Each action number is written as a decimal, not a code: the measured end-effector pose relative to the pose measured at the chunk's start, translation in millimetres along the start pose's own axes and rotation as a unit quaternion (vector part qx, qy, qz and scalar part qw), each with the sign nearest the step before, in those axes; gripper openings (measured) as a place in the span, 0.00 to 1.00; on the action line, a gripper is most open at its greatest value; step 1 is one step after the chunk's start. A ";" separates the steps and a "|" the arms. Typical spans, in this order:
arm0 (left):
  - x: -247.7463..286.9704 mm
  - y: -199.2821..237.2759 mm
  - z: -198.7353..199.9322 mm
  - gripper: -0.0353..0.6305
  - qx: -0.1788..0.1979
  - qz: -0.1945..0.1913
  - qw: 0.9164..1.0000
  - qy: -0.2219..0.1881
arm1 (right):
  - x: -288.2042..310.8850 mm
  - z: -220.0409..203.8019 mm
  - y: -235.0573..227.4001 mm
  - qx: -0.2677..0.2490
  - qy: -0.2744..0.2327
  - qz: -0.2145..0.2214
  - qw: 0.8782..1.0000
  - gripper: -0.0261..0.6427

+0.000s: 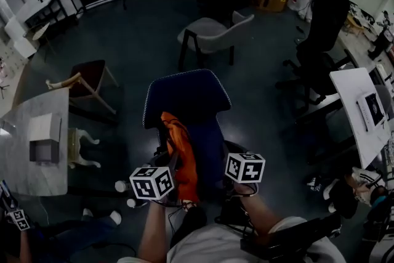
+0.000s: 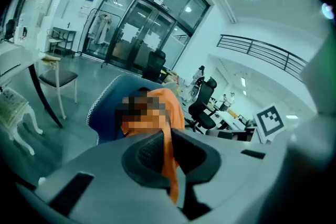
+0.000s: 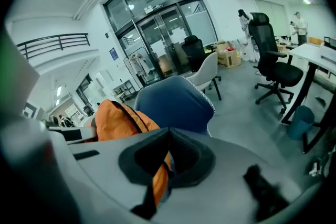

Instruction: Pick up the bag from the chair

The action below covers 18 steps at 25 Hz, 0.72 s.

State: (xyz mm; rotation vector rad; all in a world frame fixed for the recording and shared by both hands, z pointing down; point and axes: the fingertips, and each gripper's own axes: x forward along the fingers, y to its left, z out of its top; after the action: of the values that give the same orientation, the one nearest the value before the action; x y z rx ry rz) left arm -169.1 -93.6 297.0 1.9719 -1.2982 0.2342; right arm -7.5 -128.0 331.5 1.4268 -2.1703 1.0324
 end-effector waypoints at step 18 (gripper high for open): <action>31.3 -103.0 28.8 0.10 0.074 -0.119 0.990 0.019 | -77.7 28.2 -51.3 0.074 -0.103 -0.107 0.986 0.09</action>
State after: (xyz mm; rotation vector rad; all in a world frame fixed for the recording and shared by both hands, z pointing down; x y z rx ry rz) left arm -73.7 -114.2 243.1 2.2149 -1.0348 0.2567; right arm 75.1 -110.4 283.2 1.8649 -2.0515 1.0249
